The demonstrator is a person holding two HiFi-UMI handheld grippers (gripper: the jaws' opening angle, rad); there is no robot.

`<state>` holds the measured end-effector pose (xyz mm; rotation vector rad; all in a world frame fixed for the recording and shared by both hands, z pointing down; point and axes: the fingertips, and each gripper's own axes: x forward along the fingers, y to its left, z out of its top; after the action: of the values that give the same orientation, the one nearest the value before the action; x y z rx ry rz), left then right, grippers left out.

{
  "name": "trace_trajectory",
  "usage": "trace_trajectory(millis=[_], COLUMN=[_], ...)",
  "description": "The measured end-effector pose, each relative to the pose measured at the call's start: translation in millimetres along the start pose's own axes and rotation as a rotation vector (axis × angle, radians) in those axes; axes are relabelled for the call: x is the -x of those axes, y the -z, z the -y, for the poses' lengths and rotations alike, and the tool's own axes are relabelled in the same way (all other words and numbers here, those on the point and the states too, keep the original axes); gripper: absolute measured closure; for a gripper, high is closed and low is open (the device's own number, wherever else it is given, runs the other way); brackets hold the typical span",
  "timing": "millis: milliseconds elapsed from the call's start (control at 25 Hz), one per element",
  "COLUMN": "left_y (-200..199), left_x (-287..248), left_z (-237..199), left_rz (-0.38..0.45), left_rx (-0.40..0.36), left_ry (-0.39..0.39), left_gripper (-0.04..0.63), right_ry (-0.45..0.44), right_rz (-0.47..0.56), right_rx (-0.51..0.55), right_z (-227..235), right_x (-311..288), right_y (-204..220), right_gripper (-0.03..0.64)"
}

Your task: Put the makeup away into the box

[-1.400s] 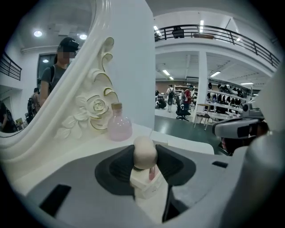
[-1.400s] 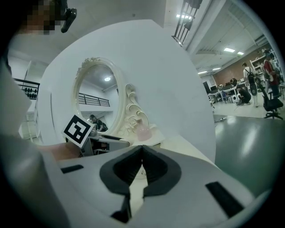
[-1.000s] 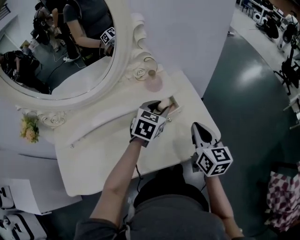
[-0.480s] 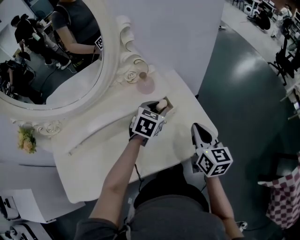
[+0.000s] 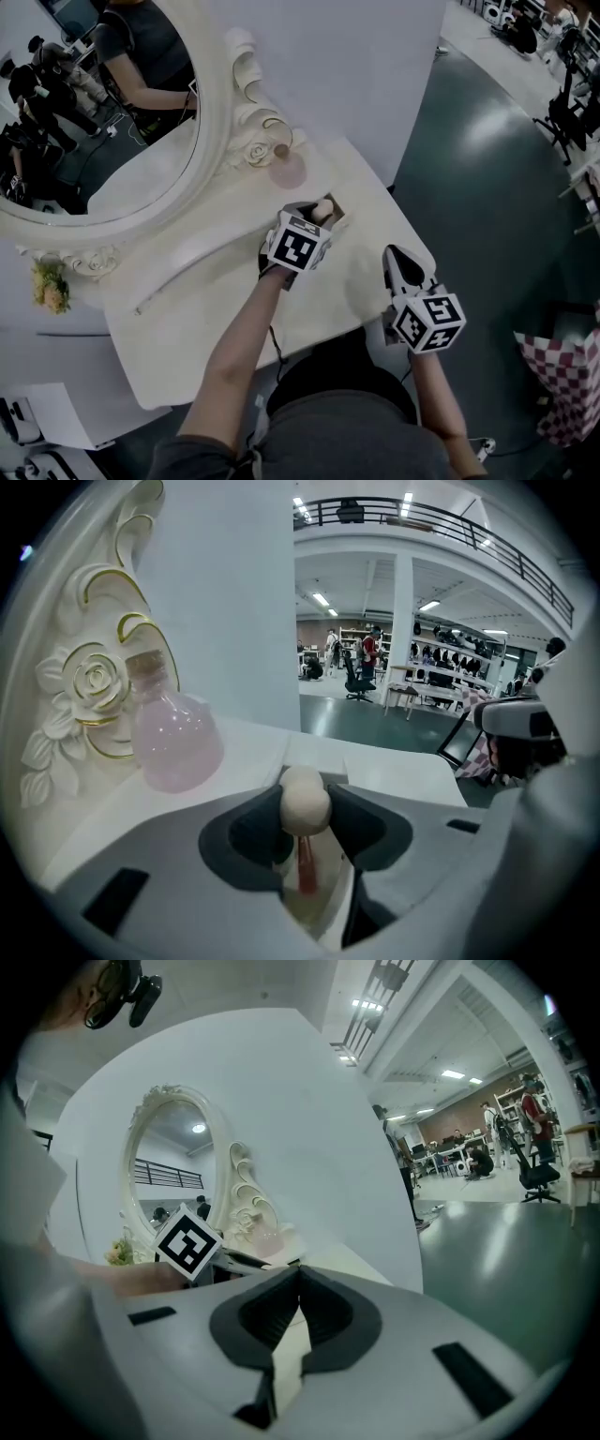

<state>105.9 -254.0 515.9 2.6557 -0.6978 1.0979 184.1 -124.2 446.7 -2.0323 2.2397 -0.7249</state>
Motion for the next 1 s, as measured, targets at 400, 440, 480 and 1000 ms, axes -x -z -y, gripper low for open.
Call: trace_trajectory(millis=[400, 440, 480, 1000], left_y=[-4.0, -4.3, -4.7, -5.5], left_x=[-3.8, -3.9, -3.9, 1.8], left_z=[1.3, 1.4, 1.6, 4.2], left_rz=[0.002, 0.003, 0.003, 0.009], left_rx=[0.033, 0.033, 0.033, 0.011], left_ry=[0.043, 0.043, 0.045, 0.028], left_gripper=[0.434, 0.431, 0.430, 0.403], right_ry=[-0.005, -0.006, -0.007, -0.014], right_rz=[-0.006, -0.007, -0.008, -0.007], right_rx=[-0.003, -0.003, -0.003, -0.009], right_z=[0.0, 0.1, 0.2, -0.4], right_x=[-7.0, -7.4, -7.6, -5.7], right_y=[1.2, 1.2, 0.9, 1.3], right_gripper=[0.612, 0.612, 0.612, 0.612])
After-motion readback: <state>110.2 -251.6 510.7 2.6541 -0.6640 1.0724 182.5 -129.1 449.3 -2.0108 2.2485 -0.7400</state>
